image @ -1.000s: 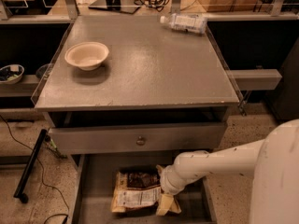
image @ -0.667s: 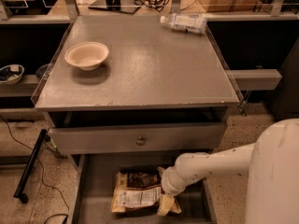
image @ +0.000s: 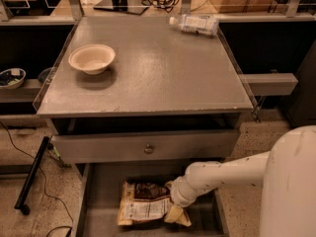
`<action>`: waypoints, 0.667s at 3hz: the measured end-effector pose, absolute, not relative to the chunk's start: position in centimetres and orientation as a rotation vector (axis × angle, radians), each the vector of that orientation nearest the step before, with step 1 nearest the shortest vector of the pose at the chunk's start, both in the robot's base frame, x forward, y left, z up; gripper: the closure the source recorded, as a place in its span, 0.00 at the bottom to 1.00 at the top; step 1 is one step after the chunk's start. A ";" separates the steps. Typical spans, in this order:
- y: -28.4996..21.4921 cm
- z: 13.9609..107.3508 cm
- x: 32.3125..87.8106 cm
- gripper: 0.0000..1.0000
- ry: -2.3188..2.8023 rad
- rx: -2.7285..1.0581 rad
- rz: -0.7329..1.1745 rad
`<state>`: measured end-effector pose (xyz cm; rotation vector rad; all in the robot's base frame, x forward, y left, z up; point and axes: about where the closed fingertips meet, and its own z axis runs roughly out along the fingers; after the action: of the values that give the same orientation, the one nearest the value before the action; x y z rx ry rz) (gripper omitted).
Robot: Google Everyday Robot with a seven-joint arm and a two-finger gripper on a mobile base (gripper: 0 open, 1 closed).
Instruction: Pick brown chip bag from middle drawer and place on counter
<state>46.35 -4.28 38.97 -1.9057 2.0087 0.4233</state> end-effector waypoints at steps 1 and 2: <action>-4.3 39.0 46.3 0.50 2.009 -1.906 0.423; -4.3 39.0 46.3 0.81 2.009 -1.906 0.423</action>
Offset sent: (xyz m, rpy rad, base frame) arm 0.0000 0.0000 0.0000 0.0000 0.0000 0.0000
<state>46.34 -4.28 38.97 -1.9057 2.0087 0.4234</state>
